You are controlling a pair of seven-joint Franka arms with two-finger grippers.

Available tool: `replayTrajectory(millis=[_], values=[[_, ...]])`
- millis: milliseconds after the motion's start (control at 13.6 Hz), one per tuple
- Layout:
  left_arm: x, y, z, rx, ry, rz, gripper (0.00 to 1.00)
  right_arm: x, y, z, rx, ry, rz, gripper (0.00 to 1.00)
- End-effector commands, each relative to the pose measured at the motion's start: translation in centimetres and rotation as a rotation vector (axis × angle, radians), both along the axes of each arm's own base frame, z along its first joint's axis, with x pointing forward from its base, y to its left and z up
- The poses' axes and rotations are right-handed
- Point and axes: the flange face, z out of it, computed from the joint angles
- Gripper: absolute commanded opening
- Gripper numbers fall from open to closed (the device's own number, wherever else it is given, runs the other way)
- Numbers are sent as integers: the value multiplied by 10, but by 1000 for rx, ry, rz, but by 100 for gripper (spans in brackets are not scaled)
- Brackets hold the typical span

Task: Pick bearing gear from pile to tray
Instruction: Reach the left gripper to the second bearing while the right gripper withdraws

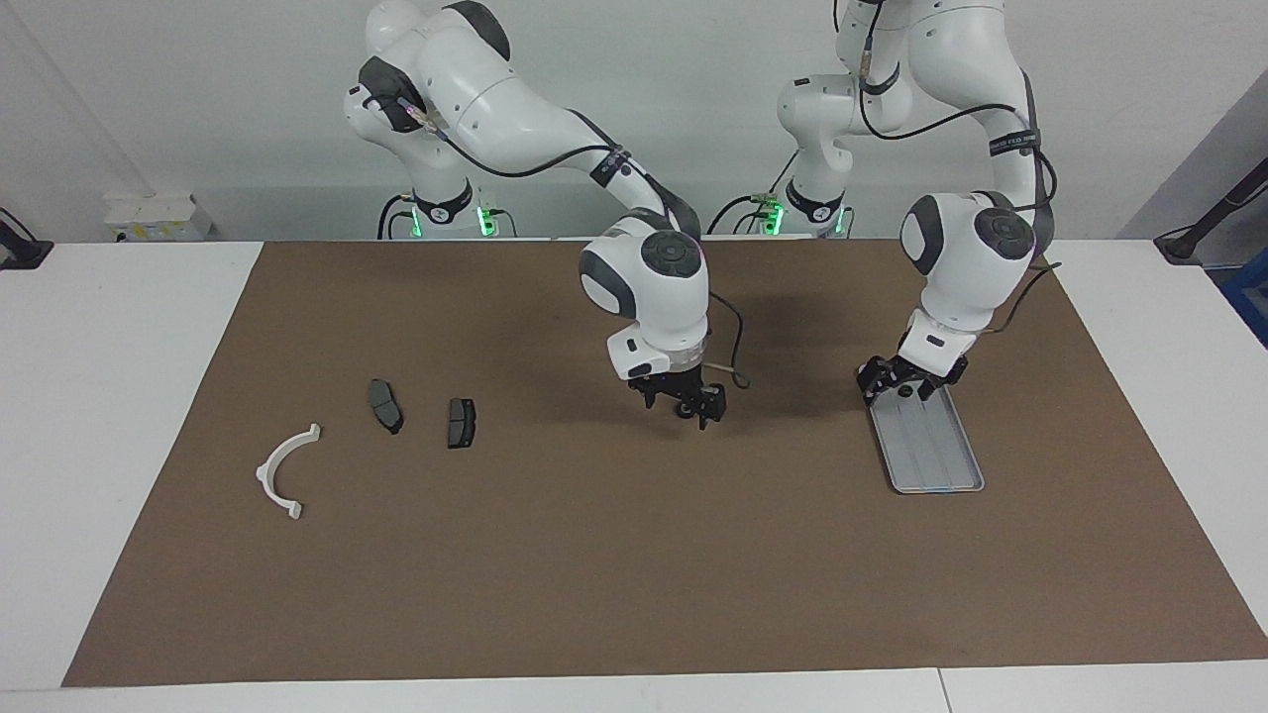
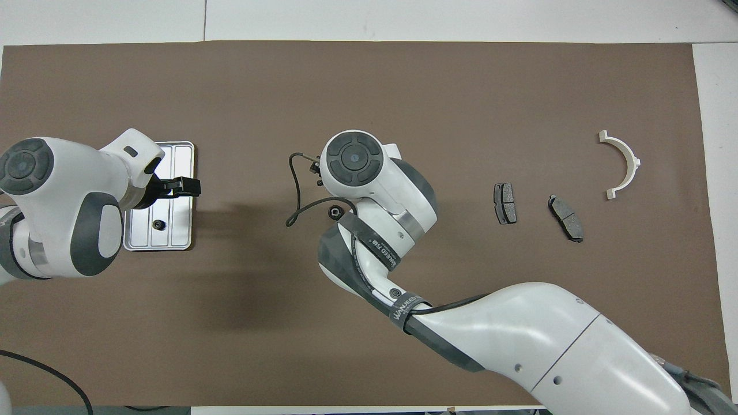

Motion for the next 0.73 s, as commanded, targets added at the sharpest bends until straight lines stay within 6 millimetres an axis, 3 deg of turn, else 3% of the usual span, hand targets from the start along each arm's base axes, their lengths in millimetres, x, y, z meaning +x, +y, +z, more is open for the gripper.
replayTrajectory(millis=[0, 293, 440, 587, 660], values=[[-2, -50, 2, -25, -14, 115, 100, 8, -22, 30, -23, -25, 30, 100], [-21, -154, -7, -38, -7, 157, 100, 25, -64, 64, 22, -7, 89, 100], [-24, -213, -25, -21, 9, 202, 100, 33, -90, 77, 20, 3, 139, 100], [-31, -239, -36, 2, 6, 229, 100, 39, -119, 91, 20, 17, 206, 100], [-45, -265, -46, 11, 19, 233, 100, 42, -134, 100, 14, 17, 258, 100]])
